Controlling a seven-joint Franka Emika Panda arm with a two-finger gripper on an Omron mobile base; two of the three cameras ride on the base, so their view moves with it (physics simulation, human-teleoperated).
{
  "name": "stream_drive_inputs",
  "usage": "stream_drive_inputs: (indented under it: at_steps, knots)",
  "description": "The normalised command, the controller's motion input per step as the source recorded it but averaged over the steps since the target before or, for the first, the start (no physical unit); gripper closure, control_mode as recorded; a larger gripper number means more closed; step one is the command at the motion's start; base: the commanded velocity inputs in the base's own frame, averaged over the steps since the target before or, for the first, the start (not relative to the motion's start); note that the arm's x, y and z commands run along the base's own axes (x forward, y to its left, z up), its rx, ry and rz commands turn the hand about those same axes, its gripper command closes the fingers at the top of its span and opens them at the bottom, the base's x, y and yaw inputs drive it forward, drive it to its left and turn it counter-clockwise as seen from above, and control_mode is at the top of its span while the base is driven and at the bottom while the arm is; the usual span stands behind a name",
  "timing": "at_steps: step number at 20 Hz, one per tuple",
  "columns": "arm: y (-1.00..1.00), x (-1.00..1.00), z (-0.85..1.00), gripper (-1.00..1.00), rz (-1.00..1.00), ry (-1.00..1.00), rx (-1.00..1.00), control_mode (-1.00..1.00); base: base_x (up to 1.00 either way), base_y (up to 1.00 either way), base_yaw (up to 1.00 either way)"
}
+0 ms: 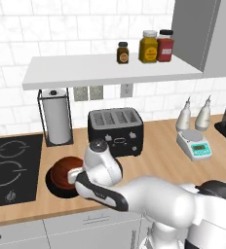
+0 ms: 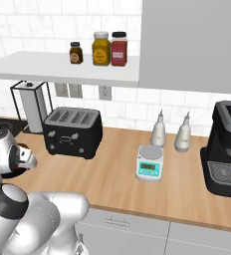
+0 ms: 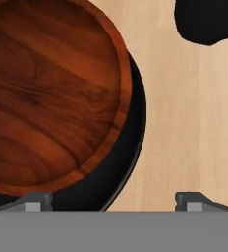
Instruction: Pick up the bowls on the counter and stack them on top of one another in the open cabinet. Place the smaller bowl on top of the larger bowl.
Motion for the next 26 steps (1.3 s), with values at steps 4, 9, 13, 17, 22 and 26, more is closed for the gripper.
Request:
stream_drive_inputs:
  at_steps: [4,9,13,17,22,26]
  knots:
    - [0.00,0.08,-0.24,-1.00,-0.06,0.00,0.01,-1.00,0.00,0.00,0.00]
    - [0.11,0.20,-0.18,-1.00,-0.07,0.00,0.00,-1.00,0.00,0.00,0.00]
    - [0.14,0.22,-0.08,1.00,-0.04,0.00,0.00,-1.00,0.00,0.00,0.00]
    - [0.00,0.00,0.00,1.00,0.00,0.00,0.00,-1.00,0.00,0.00,0.00]
    - [0.00,0.00,0.01,1.00,0.00,0.00,0.00,-1.00,0.00,0.00,0.00]
    - [-0.01,-0.24,0.42,1.00,-0.03,-0.07,0.01,-1.00,0.00,0.00,0.00]
